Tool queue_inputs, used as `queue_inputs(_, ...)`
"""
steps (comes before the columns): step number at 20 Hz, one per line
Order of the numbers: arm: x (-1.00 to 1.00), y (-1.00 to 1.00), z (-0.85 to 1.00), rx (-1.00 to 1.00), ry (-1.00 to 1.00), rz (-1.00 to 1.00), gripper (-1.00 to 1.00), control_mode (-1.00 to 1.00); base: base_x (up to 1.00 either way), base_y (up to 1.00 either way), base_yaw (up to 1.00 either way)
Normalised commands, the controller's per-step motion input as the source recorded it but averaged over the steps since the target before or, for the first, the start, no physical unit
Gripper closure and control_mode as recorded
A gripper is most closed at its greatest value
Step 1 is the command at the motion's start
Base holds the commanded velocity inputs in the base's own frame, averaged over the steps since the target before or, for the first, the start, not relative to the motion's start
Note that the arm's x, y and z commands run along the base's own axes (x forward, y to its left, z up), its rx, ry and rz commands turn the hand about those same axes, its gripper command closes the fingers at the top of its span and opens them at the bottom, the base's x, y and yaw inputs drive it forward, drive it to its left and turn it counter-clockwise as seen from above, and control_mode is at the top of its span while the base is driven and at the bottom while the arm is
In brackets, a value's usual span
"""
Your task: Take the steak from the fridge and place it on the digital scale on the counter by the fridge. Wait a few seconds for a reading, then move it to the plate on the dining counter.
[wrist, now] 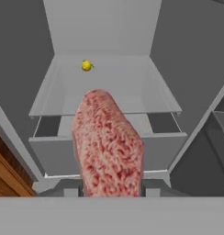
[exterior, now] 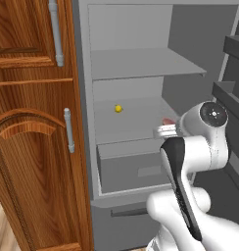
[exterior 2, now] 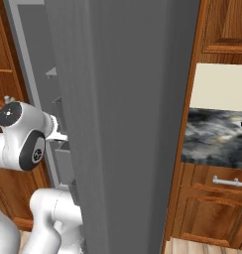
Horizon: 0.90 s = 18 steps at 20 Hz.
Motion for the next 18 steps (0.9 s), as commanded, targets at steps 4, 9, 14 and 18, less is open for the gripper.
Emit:
queue_inputs(4,0.0,0.0,-0.09,0.0,0.02,0.01,1.0,1.0,-0.09,0.0,0.01)
queue_inputs(9,0.0,0.0,0.0,0.0,0.0,0.0,1.0,1.0,-0.82,0.18,0.01)
queue_inputs(14,0.0,0.0,0.0,0.0,0.0,0.0,1.0,1.0,-1.0,0.35,0.0)
queue_inputs(18,0.0,0.0,0.0,0.0,0.0,0.0,1.0,1.0,-1.0,0.38,0.0)
